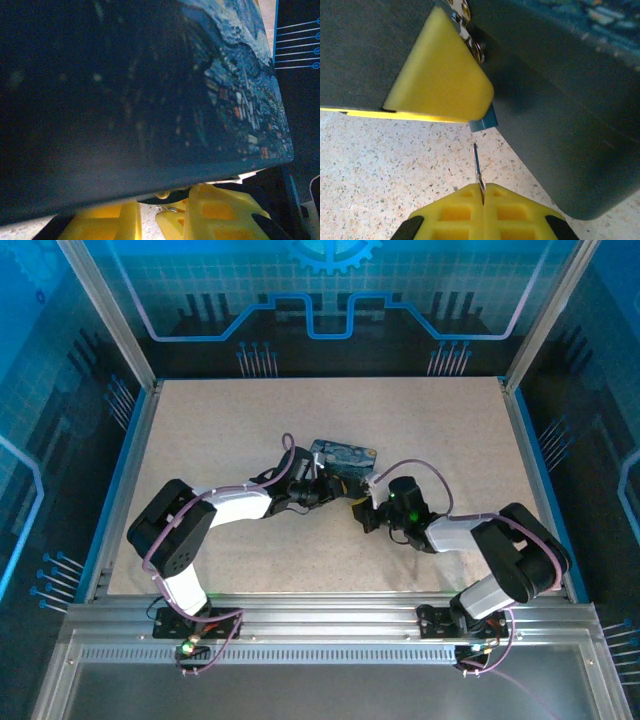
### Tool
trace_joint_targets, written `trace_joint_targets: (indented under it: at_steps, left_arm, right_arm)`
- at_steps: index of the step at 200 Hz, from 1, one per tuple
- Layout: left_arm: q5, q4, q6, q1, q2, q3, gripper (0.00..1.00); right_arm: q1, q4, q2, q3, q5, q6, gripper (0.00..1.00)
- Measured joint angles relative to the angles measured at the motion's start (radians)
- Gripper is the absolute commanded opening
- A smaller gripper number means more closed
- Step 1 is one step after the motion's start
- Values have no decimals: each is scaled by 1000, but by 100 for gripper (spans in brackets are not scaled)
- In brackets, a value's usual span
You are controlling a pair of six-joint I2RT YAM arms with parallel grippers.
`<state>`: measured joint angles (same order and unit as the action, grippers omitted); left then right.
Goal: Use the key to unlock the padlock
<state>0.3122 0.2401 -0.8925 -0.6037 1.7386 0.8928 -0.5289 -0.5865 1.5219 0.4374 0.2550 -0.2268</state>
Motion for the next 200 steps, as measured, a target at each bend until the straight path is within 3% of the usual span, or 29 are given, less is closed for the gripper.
trace_joint_targets:
  at_steps: [200]
  left_arm:
    - [0,8,0,-2,0,-10,22]
  right_arm:
    - [33,-27,25,10,60,-9,0]
